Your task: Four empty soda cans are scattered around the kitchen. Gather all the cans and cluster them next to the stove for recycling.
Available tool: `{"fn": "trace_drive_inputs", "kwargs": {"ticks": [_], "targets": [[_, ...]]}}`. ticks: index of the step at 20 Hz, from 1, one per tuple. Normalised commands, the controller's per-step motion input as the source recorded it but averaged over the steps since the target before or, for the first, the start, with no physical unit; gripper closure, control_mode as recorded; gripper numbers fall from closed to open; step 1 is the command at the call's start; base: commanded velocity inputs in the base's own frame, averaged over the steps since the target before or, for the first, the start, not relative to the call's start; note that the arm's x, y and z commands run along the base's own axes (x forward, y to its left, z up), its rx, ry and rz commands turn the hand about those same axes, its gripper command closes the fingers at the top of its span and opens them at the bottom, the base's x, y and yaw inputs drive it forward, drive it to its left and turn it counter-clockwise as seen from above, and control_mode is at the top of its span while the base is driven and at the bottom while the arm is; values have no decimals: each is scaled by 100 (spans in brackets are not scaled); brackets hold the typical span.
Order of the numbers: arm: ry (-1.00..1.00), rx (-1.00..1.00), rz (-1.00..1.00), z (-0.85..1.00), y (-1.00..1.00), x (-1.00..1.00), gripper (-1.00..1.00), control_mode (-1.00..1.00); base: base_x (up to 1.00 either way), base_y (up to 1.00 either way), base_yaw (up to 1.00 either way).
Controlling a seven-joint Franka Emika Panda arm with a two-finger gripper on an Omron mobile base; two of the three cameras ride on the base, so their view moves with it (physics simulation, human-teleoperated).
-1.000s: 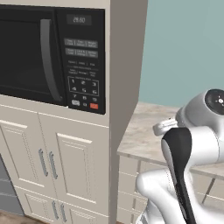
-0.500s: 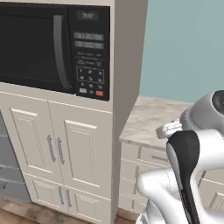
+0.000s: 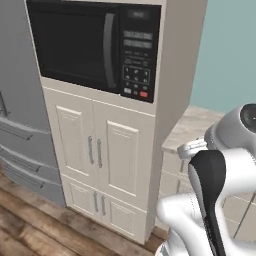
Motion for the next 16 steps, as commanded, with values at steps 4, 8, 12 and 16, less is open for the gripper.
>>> {"fn": "trace_drive_inputs", "kwargs": {"ticks": [4,8,12,16], "targets": [[0,0,0,0,0,0,100,100,-9,10,50],[0,0,0,0,0,0,100,100,-7,4,50],[0,0,0,0,0,0,100,100,-6,2,50],[0,0,0,0,0,0,100,100,-8,3,50]]}}
